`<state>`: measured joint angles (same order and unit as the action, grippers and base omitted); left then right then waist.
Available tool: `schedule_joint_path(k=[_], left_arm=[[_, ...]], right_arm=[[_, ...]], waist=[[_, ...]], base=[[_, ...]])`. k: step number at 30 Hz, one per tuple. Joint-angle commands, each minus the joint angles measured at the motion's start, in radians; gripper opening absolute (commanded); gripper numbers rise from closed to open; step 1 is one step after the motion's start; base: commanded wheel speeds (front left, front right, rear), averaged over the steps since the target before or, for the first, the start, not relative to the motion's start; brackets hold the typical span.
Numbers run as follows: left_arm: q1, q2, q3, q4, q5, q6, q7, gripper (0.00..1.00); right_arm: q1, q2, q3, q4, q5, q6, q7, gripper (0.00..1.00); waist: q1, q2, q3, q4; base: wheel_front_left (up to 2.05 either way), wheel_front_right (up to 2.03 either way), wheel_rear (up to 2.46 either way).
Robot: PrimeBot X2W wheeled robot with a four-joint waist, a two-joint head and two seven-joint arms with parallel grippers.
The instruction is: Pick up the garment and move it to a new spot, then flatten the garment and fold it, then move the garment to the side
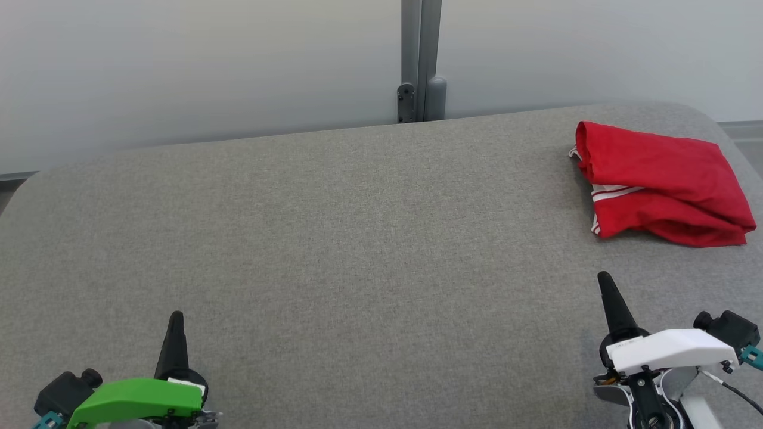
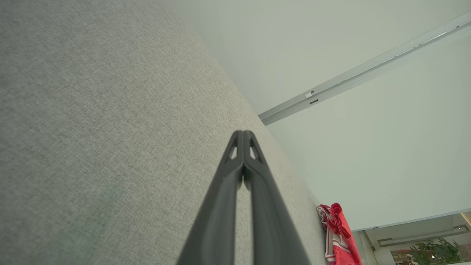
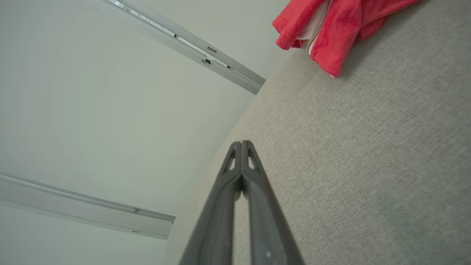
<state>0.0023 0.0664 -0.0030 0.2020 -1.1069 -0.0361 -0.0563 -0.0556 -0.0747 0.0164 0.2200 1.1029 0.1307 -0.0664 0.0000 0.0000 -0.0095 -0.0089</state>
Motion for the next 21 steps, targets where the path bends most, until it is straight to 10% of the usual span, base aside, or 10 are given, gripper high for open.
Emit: schedule_joint_path(k=[1, 21], left_arm=[[-0.027, 0.008, 0.008, -0.004, -0.028, -0.010, 0.007, 0.00], [-0.060, 0.007, 0.038, 0.013, -0.210, -0.042, 0.059, 0.00]], right_arm=[[-0.025, -0.006, -0.007, -0.006, 0.030, 0.000, 0.008, 0.00], [-0.037, -0.005, -0.039, 0.005, 0.216, 0.000, 0.060, 0.00]], waist=[[0.0000, 0.0000, 0.000, 0.000], [0.0000, 0.0000, 0.004, 0.003]], base=[[0.00, 0.00, 0.00], [0.00, 0.00, 0.00]])
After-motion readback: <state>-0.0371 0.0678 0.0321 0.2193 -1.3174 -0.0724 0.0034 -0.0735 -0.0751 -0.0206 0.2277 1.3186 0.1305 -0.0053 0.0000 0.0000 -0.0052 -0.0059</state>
